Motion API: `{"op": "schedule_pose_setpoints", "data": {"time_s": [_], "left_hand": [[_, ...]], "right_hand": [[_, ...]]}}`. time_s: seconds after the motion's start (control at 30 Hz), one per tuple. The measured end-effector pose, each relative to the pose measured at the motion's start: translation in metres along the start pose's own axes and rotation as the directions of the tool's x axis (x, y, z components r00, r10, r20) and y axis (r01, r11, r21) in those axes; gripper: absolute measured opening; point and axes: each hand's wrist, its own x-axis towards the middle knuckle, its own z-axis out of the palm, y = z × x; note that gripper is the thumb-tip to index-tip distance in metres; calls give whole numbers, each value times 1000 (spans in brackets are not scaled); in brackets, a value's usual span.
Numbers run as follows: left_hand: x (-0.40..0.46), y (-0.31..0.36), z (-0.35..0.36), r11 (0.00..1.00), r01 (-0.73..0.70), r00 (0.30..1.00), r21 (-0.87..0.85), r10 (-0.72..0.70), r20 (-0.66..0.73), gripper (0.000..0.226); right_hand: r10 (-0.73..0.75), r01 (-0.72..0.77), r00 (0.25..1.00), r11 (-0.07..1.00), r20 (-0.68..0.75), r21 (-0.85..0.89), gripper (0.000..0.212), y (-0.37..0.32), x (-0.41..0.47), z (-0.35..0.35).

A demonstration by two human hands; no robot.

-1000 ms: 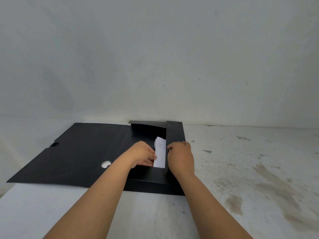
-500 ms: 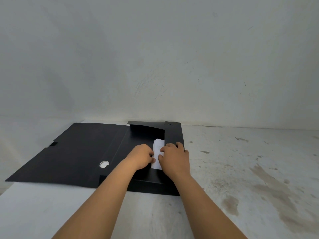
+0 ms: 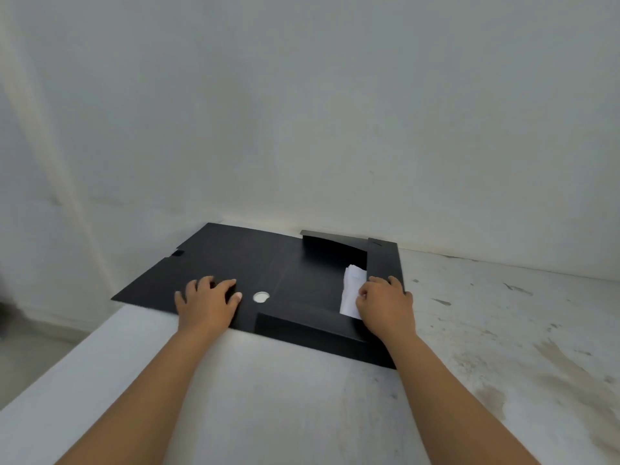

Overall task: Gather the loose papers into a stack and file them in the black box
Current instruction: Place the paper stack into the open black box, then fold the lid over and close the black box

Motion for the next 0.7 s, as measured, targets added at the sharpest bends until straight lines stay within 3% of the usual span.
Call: {"op": "schedule_pose_setpoints", "data": {"time_s": [0.2, 0.33, 0.57, 0.7], "left_hand": [[-8, -40, -10, 958, 254, 961, 133, -266, 76, 72], [-8, -42, -11, 946, 276, 951, 169, -294, 93, 76], [10, -63, -19, 958, 276, 956, 80, -282, 77, 75], [23, -82, -28, 925, 377, 924, 36, -379, 57, 71]], "right_hand": [[28, -28, 1000, 1000, -15, 5, 33, -5, -4, -4], [31, -32, 999, 999, -19, -11, 33, -7, -5, -4], [29, -31, 998, 998, -50, -48, 33, -6, -1, 0], [35, -38, 995, 999, -89, -38, 31, -4, 3, 5]]}}
